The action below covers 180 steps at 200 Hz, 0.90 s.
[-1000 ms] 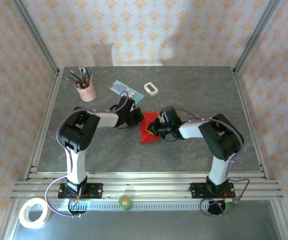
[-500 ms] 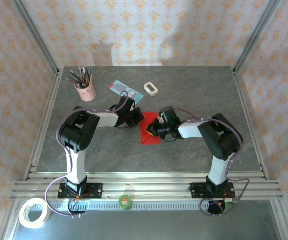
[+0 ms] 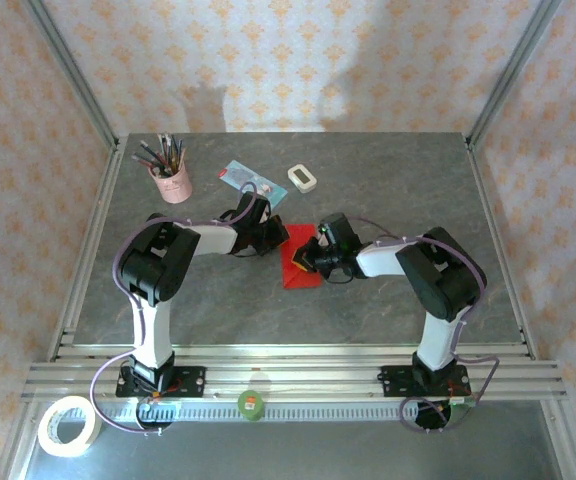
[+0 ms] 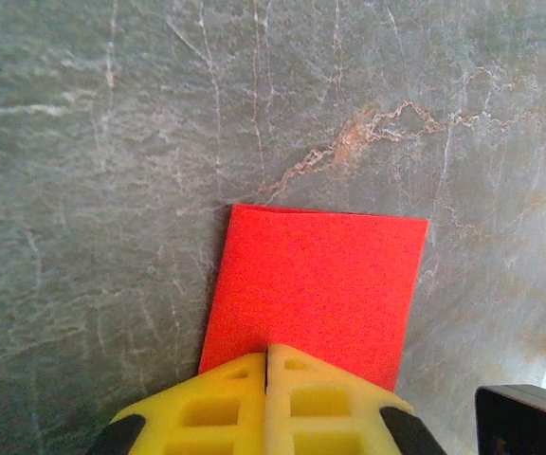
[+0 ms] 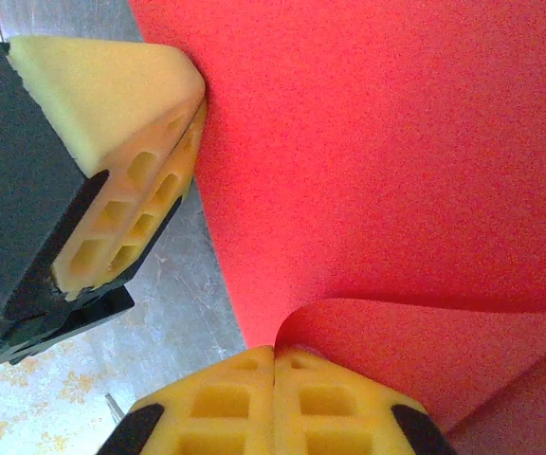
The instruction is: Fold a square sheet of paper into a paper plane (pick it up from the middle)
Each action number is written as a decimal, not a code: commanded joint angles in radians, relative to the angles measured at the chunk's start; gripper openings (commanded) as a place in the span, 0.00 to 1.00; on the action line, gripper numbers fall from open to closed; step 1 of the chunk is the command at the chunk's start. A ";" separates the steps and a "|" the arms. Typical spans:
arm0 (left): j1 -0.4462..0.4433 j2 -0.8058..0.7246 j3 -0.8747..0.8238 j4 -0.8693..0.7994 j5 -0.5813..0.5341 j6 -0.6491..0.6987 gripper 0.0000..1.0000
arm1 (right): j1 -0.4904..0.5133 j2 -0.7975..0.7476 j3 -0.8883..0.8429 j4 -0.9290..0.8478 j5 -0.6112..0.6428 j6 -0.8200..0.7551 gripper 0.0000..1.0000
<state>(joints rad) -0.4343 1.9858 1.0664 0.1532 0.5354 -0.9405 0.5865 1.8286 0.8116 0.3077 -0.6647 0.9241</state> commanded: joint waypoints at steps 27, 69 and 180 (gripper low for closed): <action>-0.006 0.042 -0.017 -0.064 -0.020 0.007 0.04 | 0.004 0.023 0.005 0.008 0.027 0.007 0.00; -0.007 0.042 -0.015 -0.065 -0.020 0.007 0.04 | 0.004 0.028 0.005 0.007 0.028 0.009 0.00; -0.007 0.042 -0.013 -0.067 -0.019 0.008 0.04 | 0.004 0.041 0.001 0.002 0.036 0.012 0.00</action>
<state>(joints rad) -0.4343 1.9858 1.0664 0.1532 0.5350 -0.9405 0.5865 1.8442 0.8116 0.3149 -0.6605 0.9356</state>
